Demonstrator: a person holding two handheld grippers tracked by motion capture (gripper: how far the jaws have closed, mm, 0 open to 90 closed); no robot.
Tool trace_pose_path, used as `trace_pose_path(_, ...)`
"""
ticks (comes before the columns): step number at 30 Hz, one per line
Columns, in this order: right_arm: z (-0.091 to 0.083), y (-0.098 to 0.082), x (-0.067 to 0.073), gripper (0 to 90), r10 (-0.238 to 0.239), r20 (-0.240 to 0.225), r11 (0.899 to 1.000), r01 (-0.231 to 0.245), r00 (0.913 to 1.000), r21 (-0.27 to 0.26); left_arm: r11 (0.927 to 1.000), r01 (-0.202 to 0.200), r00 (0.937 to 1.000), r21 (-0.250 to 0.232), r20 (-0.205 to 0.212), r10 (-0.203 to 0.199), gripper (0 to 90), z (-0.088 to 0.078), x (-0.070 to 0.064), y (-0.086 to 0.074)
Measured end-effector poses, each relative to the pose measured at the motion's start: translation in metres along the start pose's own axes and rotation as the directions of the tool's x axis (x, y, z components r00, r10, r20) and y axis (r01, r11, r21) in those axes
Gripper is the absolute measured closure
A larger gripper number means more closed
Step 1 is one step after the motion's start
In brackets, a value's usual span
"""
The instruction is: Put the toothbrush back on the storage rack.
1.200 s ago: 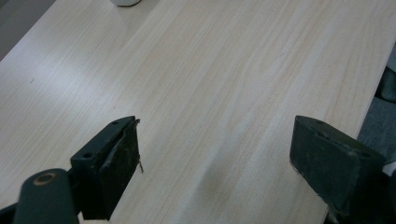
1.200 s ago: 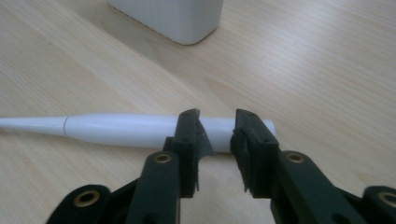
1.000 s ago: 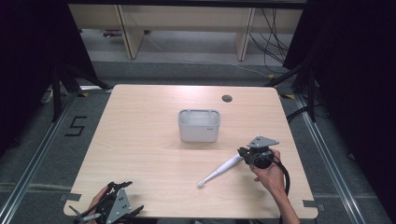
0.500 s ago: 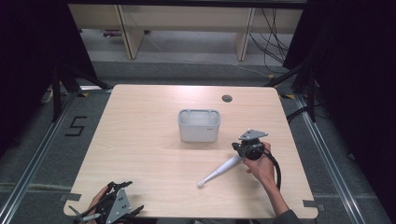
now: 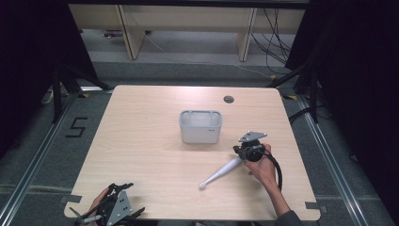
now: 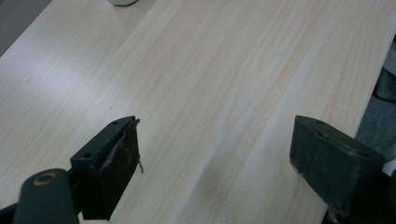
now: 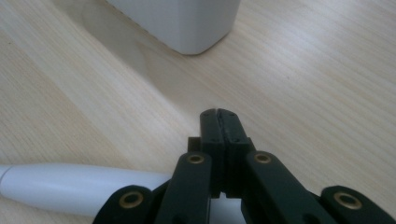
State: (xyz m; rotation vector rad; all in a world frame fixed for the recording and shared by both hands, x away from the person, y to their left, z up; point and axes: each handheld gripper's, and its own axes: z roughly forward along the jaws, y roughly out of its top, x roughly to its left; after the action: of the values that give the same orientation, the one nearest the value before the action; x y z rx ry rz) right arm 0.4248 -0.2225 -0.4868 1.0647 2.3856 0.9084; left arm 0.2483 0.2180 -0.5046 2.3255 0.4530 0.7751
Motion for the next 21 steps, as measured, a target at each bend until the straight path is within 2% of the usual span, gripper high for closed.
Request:
trace_pose_path(1, 0.000, 0.000, 0.000, 90.0, -0.014, -0.004, 1.000, 0.014, 0.9999, 0.004, 0.9997, -0.016, 0.9996, 0.015, 0.025, 0.016, 15.4, -0.002, 0.002, 0.001)
trace_pose_path(2, -0.001, -0.001, -0.001, 90.0, -0.010, -0.003, 1.000, 0.010, 0.9999, 0.003, 0.9999, 0.010, 0.9999, -0.003, 0.010, -0.010, 15.4, -0.001, 0.000, 0.001)
trace_pose_path(4, -0.001, -0.001, -0.002, 90.0, -0.023, -0.002, 1.000, 0.023, 0.9997, 0.001, 0.9999, 0.008, 0.9998, -0.006, 0.019, -0.008, 15.4, -0.001, 0.000, 0.000)
trace_pose_path(5, -0.001, -0.003, 0.001, 90.0, 0.011, -0.003, 1.000, -0.011, 0.9999, 0.009, 0.9998, -0.004, 0.9998, 0.017, 0.019, 0.004, 15.4, -0.002, 0.001, 0.000)
trace_pose_path(6, -0.002, -0.003, -0.001, 90.0, -0.004, -0.003, 1.000, 0.004, 1.0000, 0.017, 0.9998, -0.004, 0.9998, 0.017, 0.019, 0.004, 15.4, -0.002, 0.001, 0.000)
trace_pose_path(7, -0.001, -0.004, 0.000, 90.0, 0.001, 0.006, 1.000, -0.001, 1.0000, 0.003, 0.9999, -0.004, 0.9998, 0.015, 0.022, 0.004, 15.4, -0.002, 0.001, 0.000)
trace_pose_path(8, -0.002, -0.005, -0.001, 90.0, -0.014, -0.007, 1.000, 0.014, 0.9999, 0.018, 0.9999, -0.007, 0.9998, 0.009, 0.016, 0.007, 15.4, -0.001, 0.001, 0.001)
trace_pose_path(10, -0.003, -0.006, -0.002, 90.0, -0.006, -0.009, 0.999, 0.006, 0.9999, 0.032, 0.9999, -0.007, 0.9999, 0.009, 0.015, 0.007, 15.4, -0.001, 0.001, 0.001)
trace_pose_path(11, -0.002, -0.007, -0.003, 90.0, -0.018, -0.011, 0.999, 0.018, 0.9998, 0.026, 1.0000, -0.004, 0.9998, 0.003, 0.020, 0.004, 15.4, -0.001, 0.001, 0.001)
trace_pose_path(12, -0.003, -0.009, -0.001, 90.0, 0.007, -0.008, 1.000, -0.007, 0.9999, 0.020, 1.0000, -0.004, 0.9998, 0.003, 0.020, 0.004, 15.4, -0.001, 0.001, 0.001)
trace_pose_path(13, -0.003, -0.009, -0.001, 90.0, 0.007, -0.008, 1.000, -0.007, 0.9999, 0.020, 1.0000, 0.008, 0.9997, -0.004, 0.023, -0.008, 15.4, -0.001, 0.000, 0.001)
trace_pose_path(14, -0.004, -0.009, -0.002, 90.0, 0.005, -0.009, 0.999, -0.005, 1.0000, 0.037, 1.0000, 0.002, 1.0000, -0.004, -0.007, -0.002, 15.4, 0.000, 0.000, 0.000)
trace_pose_path(15, -0.006, -0.011, -0.003, 90.0, -0.002, -0.009, 0.999, 0.002, 1.0000, 0.043, 1.0000, 0.003, 1.0000, -0.003, 0.003, -0.003, 15.4, -0.001, 0.000, 0.000)
trace_pose_path(16, -0.007, -0.011, -0.002, 90.0, 0.013, -0.012, 0.999, -0.012, 0.9998, 0.044, 1.0000, 0.003, 0.9999, 0.000, 0.016, -0.003, 15.4, -0.001, 0.000, 0.000)
trace_pose_path(18, -0.007, -0.013, -0.002, 90.0, 0.010, -0.010, 0.999, -0.010, 0.9999, 0.043, 1.0000, -0.001, 0.9998, -0.005, 0.018, 0.001, 15.4, -0.001, 0.000, 0.000)
trace_pose_path(19, -0.007, -0.014, -0.005, 90.0, -0.038, -0.006, 0.999, 0.038, 0.9993, 0.030, 1.0000, -0.003, 0.9998, 0.001, 0.018, 0.003, 15.4, -0.002, 0.000, 0.001)
trace_pose_path(20, -0.009, -0.016, -0.003, 90.0, 0.004, -0.006, 0.999, -0.003, 1.0000, 0.037, 1.0000, -0.005, 0.9998, 0.008, 0.020, 0.005, 15.4, -0.002, 0.001, 0.001)
trace_pose_path(21, -0.009, -0.016, -0.003, 90.0, 0.004, -0.006, 0.999, -0.003, 1.0000, 0.037, 1.0000, -0.005, 0.9998, 0.008, 0.020, 0.005, 15.4, -0.002, 0.001, 0.001)
